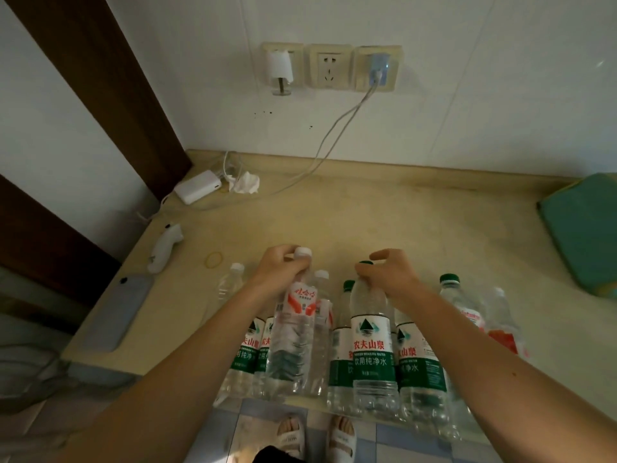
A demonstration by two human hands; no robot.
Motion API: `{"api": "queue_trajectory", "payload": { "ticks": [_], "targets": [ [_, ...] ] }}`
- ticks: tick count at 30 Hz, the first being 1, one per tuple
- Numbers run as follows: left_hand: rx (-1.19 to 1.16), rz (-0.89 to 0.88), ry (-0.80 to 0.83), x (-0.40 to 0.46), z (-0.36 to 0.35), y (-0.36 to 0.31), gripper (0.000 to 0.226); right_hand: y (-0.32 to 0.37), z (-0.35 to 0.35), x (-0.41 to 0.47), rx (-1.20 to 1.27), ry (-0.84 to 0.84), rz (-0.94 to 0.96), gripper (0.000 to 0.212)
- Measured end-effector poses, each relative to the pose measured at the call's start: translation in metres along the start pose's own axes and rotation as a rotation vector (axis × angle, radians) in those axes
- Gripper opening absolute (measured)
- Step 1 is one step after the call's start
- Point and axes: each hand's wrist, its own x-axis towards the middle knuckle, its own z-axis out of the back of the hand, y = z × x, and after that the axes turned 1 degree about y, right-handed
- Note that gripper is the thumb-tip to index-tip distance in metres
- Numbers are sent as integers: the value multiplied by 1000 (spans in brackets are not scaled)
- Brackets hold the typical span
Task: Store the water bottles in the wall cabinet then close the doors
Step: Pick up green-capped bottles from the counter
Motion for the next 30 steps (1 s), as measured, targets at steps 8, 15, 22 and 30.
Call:
{"api": "queue_trajectory", "payload": {
  "ticks": [8, 15, 22, 30],
  "targets": [
    [59, -451, -127, 6, 25, -64, 44, 66, 39, -47, 19, -136, 449, 54],
    [97, -677, -214, 28, 16, -89, 39, 78, 42, -38, -69, -346, 606, 43],
    [146, -667, -220, 54, -9, -75, 42, 63, 32, -11, 6, -420, 534, 37],
    [162, -628, -175, 70, -7, -69, 39, 73, 29, 3, -128, -337, 567, 42]
  ]
}}
